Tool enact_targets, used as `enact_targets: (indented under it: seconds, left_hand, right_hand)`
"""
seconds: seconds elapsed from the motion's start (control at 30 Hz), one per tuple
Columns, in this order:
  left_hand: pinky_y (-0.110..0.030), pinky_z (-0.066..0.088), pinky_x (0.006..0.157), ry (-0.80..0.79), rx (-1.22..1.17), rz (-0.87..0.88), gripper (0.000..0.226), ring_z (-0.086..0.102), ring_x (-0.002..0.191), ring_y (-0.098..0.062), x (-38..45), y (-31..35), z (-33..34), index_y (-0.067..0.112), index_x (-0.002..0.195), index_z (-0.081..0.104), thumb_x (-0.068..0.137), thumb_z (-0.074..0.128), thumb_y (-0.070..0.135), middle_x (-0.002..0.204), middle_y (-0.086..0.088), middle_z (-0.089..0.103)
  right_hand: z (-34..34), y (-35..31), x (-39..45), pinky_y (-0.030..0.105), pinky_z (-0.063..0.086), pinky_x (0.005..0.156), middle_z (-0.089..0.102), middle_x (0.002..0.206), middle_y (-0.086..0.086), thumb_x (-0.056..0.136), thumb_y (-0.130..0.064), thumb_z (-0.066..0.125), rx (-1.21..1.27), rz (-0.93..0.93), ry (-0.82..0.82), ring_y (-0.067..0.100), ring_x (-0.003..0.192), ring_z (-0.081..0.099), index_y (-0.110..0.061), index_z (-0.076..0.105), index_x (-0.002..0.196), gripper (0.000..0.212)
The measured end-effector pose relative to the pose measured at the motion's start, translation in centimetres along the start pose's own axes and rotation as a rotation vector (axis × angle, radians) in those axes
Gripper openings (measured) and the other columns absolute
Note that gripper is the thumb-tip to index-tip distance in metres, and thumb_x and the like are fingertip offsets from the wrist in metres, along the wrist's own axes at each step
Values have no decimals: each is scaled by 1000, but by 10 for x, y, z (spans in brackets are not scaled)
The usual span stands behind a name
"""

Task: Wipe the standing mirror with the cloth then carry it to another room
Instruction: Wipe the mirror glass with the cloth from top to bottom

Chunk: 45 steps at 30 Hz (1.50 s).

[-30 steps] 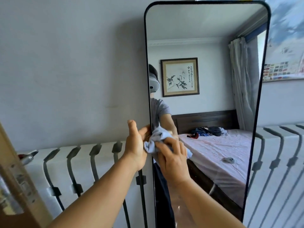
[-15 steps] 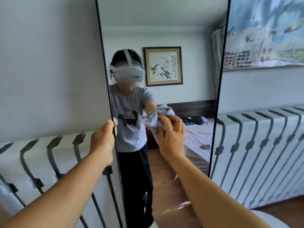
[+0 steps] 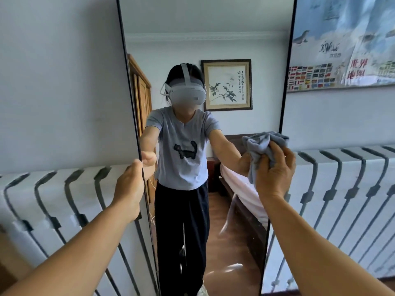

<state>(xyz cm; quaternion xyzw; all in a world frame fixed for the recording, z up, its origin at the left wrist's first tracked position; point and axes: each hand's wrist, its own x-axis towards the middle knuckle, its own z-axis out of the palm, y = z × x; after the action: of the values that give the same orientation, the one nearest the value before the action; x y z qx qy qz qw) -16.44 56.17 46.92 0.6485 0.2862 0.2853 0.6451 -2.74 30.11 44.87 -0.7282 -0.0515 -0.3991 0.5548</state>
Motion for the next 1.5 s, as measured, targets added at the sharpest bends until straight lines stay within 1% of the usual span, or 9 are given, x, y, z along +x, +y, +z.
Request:
enact_targets:
  seconds: [0.23,0.43,0.53,0.63,0.77,0.87,1.1,1.33,1.5]
  left_hand:
    - [-33,36,89,-57,-23,24,34,51,115,-19,-4,-5,0,32,96,55,80,35,55,125,-4,57]
    - [-28,27,102,-204,-71,76,51,50,117,-9,-10,-7,-13,43,88,67,93,18,56,116,9,62]
    - [-33,17,110,-233,-61,72,57,47,123,-7,-9,-12,-19,43,108,63,93,9,58,131,6,58]
    - [-29,22,107,-263,-76,34,68,46,125,-10,-5,-14,-24,30,128,56,91,9,62,135,3,56]
    - [-42,31,112,-333,-107,26,70,51,124,-16,0,-18,-31,27,131,54,89,12,65,134,-1,58]
    - [-43,32,110,-336,-72,38,71,52,124,-18,1,-24,-32,28,131,53,88,13,67,132,-1,59]
    - [-51,29,111,-189,31,72,71,38,134,-23,-9,-45,-19,31,134,45,75,25,66,146,-5,43]
    - [-45,42,99,-92,-36,164,29,58,108,-13,-22,-59,-14,55,82,62,83,35,46,105,9,66]
    - [-44,45,99,-31,-67,109,27,62,103,-8,-24,-83,-9,28,98,61,89,39,38,99,12,71]
  right_hand:
    - [14,-13,-28,31,40,94,50,116,9,86,-10,59,112,19,62,25,110,47,-17,64,109,24]
    - [49,-40,-95,24,29,93,49,120,8,87,-11,60,37,-89,-116,28,109,42,-18,61,115,29]
    - [69,-60,-133,23,30,91,49,121,3,87,-12,62,-13,-150,-210,23,106,37,-26,60,118,35]
    - [89,-78,-165,36,45,84,57,113,8,76,-6,72,-41,-312,-312,19,100,37,-24,64,114,43]
    - [104,-90,-193,23,36,94,60,113,6,72,-5,74,7,-437,-427,19,106,44,-25,65,115,48]
    - [99,-90,-187,32,46,88,60,113,7,78,-9,66,40,-483,-434,26,103,52,-23,67,111,36]
    - [52,-35,-140,38,45,81,53,118,10,83,-5,63,-122,-307,-249,30,102,44,-24,63,116,37]
    - [8,50,-91,43,42,91,46,127,17,88,-11,58,-223,-94,10,38,107,45,-23,56,125,39]
    - [19,57,-96,30,31,96,39,132,11,91,-19,51,-192,20,103,26,115,36,-33,46,130,41]
